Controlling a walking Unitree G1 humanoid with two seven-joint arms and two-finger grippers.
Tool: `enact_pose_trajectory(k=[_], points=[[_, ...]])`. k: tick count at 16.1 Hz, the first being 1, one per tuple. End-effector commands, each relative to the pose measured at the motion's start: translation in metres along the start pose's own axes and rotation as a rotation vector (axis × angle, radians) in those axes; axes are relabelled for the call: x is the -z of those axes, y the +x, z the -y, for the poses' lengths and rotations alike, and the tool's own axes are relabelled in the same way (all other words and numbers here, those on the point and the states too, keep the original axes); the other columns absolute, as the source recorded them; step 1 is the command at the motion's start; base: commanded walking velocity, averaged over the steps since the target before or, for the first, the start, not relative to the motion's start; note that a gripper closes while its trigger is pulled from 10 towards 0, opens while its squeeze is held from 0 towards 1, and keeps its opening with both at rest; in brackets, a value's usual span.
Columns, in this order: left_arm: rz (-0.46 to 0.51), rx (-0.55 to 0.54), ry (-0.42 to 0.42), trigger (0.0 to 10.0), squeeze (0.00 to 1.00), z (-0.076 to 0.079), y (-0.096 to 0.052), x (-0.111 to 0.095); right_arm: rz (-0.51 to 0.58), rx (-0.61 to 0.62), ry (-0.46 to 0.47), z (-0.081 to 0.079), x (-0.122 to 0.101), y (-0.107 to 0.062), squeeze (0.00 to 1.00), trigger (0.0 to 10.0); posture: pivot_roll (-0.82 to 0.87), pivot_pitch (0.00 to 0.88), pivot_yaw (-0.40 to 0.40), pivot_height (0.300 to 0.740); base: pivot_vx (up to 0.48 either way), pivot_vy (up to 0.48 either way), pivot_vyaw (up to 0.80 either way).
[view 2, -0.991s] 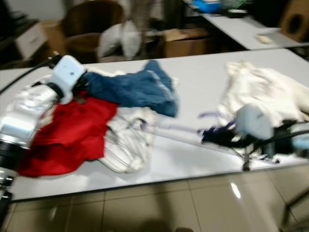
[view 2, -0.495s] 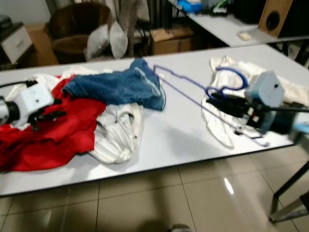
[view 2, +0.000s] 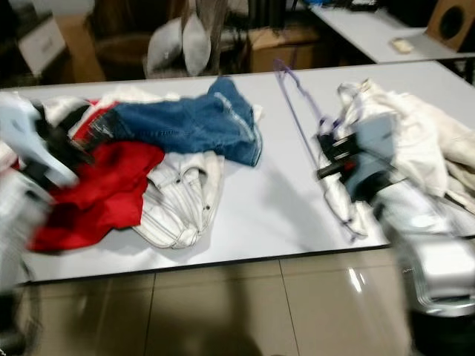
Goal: Hang hanger
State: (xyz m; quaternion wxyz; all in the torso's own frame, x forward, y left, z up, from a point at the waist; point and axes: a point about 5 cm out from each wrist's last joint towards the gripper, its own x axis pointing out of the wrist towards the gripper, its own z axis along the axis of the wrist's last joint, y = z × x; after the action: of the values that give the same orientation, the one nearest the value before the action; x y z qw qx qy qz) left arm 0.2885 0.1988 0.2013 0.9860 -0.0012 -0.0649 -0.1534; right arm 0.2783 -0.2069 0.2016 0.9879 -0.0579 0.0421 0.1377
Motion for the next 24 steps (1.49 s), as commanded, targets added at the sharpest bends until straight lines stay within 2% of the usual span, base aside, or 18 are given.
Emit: enact_pose_trajectory(k=[1, 3, 4, 6, 7, 9, 10, 13, 14, 18, 24], points=[[-0.013, -0.011, 0.04, 10.0, 0.65, 0.012, 0.0, 0.005, 0.007, 0.044, -0.016, -0.005, -0.002, -0.002, 0.0, 10.0, -0.2, 0.0, 0.038, 0.74, 0.0, 0.0, 0.0], [-0.085, -0.022, 0.041, 10.0, 0.65, 0.033, -0.002, 0.025, 0.043, 0.079, -0.068, -0.021, -0.002, -0.001, 0.0, 10.0, -0.21, 0.0, 0.038, 0.74, 0.0, 0.0, 0.0], [-0.095, -0.019, 0.054, 10.0, 0.65, 0.037, -0.002, 0.027, 0.044, 0.094, -0.078, -0.024, 0.0, -0.002, 0.0, 10.0, -0.22, 0.0, 0.037, 0.74, 0.0, -0.251, 0.0], [-0.107, -0.026, 0.054, 10.0, 0.65, 0.047, -0.001, 0.031, 0.037, 0.132, -0.067, -0.03, 0.005, -0.005, 0.0, 10.0, -0.22, 0.0, 0.038, 0.74, 0.0, -0.307, 0.0], [-0.133, -0.035, 0.071, 10.0, 0.65, 0.054, -0.001, 0.04, 0.043, 0.182, -0.025, -0.033, 0.01, -0.01, 0.0, 10.0, -0.23, 0.005, 0.044, 0.74, 0.0, -0.315, 0.0], [-0.188, -0.036, 0.161, 10.0, 0.65, 0.055, -0.004, 0.056, 0.023, 0.215, -0.01, -0.034, 0.018, -0.015, 0.0, 10.0, -0.24, 0.007, 0.052, 0.74, 0.0, -0.309, 0.0], [-0.203, -0.043, 0.156, 10.0, 0.65, 0.053, -0.005, 0.061, 0.001, 0.228, -0.02, -0.035, 0.025, -0.017, 0.0, 10.0, -0.24, 0.004, 0.058, 0.74, 0.0, -0.307, 0.0], [-0.197, -0.039, 0.146, 10.0, 0.65, 0.054, -0.001, 0.059, -0.019, 0.271, -0.002, -0.033, 0.032, -0.02, 0.0, 10.0, -0.25, 0.0, 0.083, 0.74, 0.0, -0.304, 0.0], [-0.196, -0.046, 0.126, 10.0, 0.65, 0.054, 0.001, 0.061, -0.017, 0.267, -0.01, -0.034, 0.031, -0.021, 0.0, 10.0, -0.26, 0.001, 0.094, 0.74, 0.0, -0.304, 0.0], [-0.198, -0.021, 0.13, 10.0, 0.65, 0.057, 0.002, 0.063, -0.03, 0.274, -0.028, -0.033, 0.035, -0.026, 0.0, 10.0, -0.26, 0.006, 0.108, 0.74, 0.0, -0.304, 0.0], [-0.196, -0.021, 0.125, 10.0, 0.65, 0.059, 0.001, 0.064, -0.039, 0.246, -0.048, -0.035, 0.035, -0.025, 0.0, 10.0, -0.26, 0.013, 0.1, 0.74, 0.0, -0.303, 0.0]])
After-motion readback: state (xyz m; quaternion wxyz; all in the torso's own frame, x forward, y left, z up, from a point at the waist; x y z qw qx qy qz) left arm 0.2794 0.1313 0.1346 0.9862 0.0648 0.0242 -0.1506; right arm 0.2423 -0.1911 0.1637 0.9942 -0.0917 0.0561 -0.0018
